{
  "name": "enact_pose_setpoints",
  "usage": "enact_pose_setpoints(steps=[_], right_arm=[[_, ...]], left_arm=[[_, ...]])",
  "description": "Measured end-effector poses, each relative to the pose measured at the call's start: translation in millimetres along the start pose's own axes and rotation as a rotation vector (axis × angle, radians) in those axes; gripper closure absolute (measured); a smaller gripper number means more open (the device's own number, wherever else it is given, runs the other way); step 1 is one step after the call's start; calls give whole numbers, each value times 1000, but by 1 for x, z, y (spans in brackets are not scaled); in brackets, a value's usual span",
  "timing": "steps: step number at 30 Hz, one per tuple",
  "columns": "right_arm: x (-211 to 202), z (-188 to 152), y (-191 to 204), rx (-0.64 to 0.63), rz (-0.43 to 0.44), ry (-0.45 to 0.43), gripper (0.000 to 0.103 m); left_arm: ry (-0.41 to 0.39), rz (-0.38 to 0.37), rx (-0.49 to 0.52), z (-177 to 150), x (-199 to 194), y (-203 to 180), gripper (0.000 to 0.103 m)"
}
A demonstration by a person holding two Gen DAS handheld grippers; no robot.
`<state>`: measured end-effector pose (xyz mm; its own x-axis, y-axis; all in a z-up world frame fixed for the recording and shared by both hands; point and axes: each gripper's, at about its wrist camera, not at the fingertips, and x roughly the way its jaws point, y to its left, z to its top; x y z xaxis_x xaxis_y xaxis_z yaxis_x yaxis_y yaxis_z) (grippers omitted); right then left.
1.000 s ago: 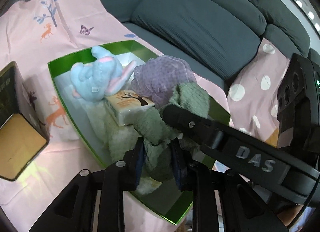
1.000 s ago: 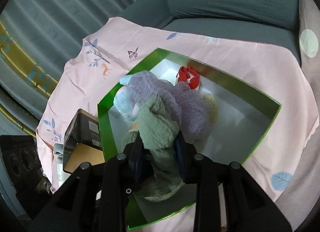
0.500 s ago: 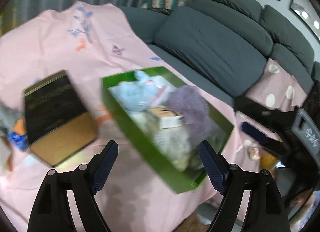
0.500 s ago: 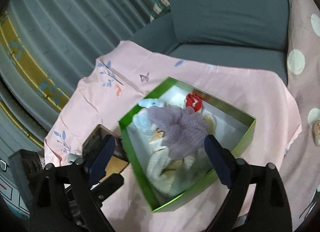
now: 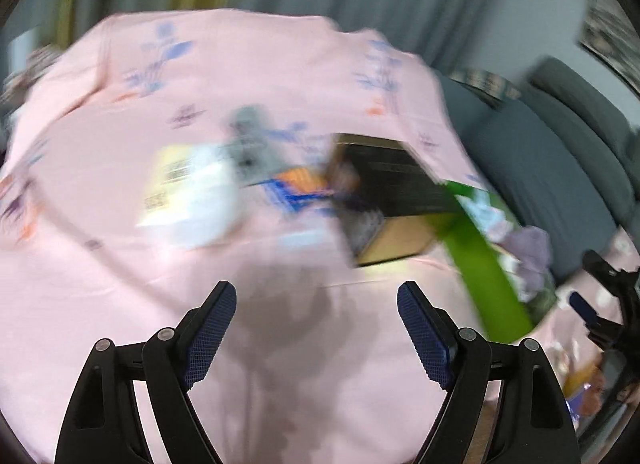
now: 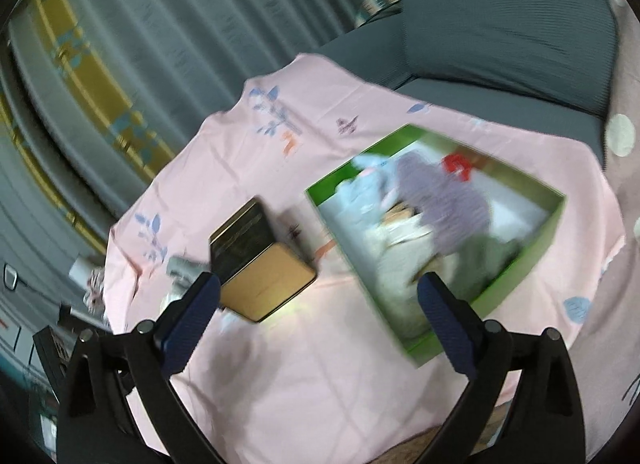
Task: Organize soft objects
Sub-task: 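Withdraw the right tool from the box back over the sheet, then grasp the grey-blue knit cloth with the right tool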
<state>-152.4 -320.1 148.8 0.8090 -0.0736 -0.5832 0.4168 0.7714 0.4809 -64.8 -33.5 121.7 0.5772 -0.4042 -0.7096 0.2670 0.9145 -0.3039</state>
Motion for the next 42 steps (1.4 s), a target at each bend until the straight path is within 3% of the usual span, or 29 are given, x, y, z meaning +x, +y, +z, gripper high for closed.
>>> enact_pose_setpoints(steps=[6, 15, 18, 22, 25, 28, 30, 33, 34, 35, 38, 42], right_arm=[[36, -16, 57, -78, 73, 91, 4], [121, -19, 185, -281, 175, 204, 4], [170, -20, 229, -348, 147, 253, 6], [228, -20, 261, -391, 72, 291, 11], [273, -17, 276, -394, 42, 371, 11], [306, -10, 275, -387, -61, 366, 11], [321, -11, 277, -412, -84, 370, 13], [338, -15, 274, -427, -67, 416, 47], [341, -16, 272, -420, -53, 434, 69], [342, -16, 272, -413, -49, 448, 84], [326, -9, 274, -407, 13, 434, 86], [265, 16, 274, -349, 127, 360, 86]], left_arm=[[12, 75, -160, -19, -10, 76, 20], [-11, 117, -260, -30, -20, 128, 20], [3, 73, -284, -32, -15, 139, 20], [29, 68, -302, -37, -4, 151, 20], [37, 19, -322, -38, 1, 157, 20], [41, -20, -335, -37, 6, 163, 20], [42, -18, -337, -35, 10, 165, 20], [51, -19, -348, -33, 18, 170, 20], [54, -17, -353, -33, 20, 171, 20], [56, -15, -358, -32, 22, 172, 20], [57, -16, -360, -34, 23, 172, 20], [56, -21, -345, -37, 24, 166, 20]])
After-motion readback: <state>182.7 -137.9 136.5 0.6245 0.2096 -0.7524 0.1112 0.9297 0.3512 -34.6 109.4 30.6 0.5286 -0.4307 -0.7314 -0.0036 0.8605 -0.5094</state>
